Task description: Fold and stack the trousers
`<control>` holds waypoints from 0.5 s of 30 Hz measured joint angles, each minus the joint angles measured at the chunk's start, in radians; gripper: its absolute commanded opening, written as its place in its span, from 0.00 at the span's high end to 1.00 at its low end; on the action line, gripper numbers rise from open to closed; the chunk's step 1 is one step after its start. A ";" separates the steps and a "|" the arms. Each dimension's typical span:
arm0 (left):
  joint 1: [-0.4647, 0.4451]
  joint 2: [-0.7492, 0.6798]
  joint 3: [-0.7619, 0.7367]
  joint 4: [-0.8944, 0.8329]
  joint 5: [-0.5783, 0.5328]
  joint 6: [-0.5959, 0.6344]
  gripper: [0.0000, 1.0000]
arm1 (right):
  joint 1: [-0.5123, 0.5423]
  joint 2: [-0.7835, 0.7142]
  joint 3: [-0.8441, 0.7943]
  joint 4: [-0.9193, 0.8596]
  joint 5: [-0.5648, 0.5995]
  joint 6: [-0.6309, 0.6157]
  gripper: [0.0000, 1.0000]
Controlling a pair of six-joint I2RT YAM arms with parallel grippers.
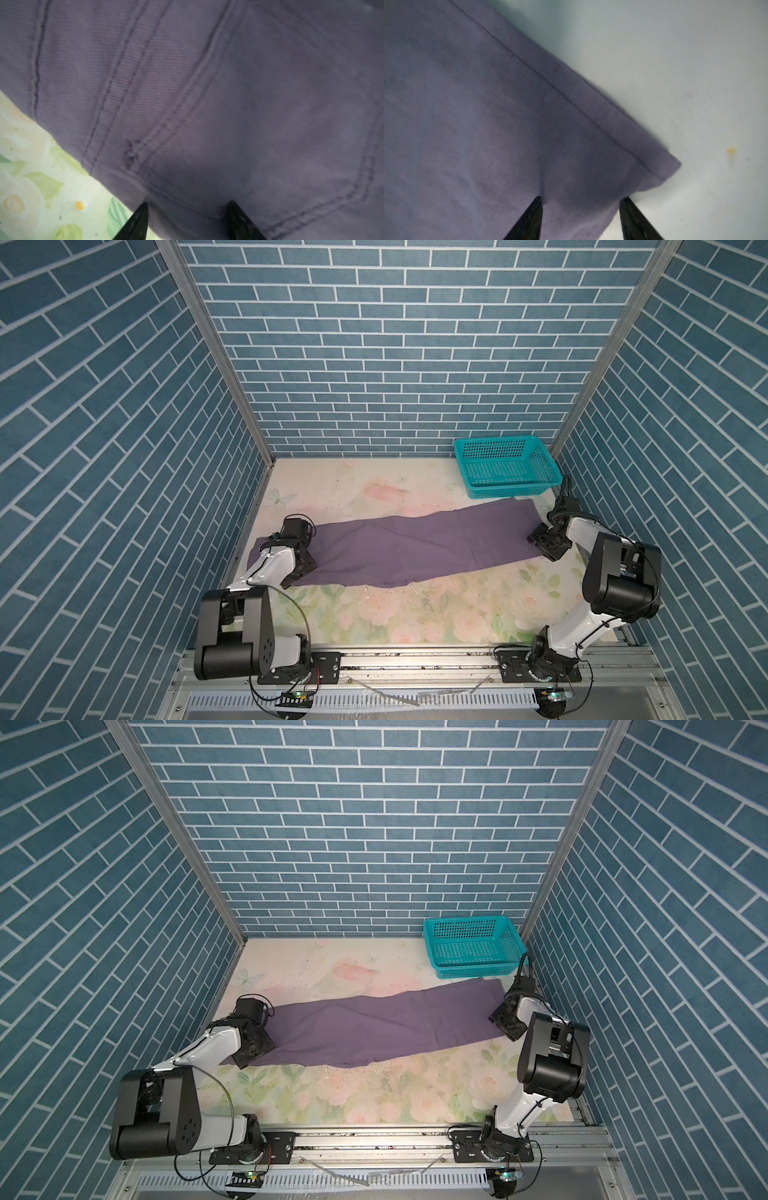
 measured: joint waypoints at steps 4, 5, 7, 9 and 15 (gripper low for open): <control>0.059 0.051 0.026 0.024 0.027 0.013 0.40 | -0.001 0.033 0.035 0.002 0.011 -0.010 0.44; 0.067 0.067 0.042 0.025 0.031 0.018 0.40 | -0.003 0.039 0.042 0.002 0.014 -0.015 0.52; 0.087 0.105 0.080 0.024 0.034 0.028 0.41 | -0.009 0.054 0.053 0.005 0.017 -0.038 0.85; 0.102 0.128 0.105 0.028 0.041 0.032 0.42 | -0.019 0.063 0.054 0.015 0.008 -0.041 1.00; 0.092 0.056 0.109 0.014 0.032 0.031 0.41 | -0.027 0.048 0.040 0.037 -0.016 -0.046 1.00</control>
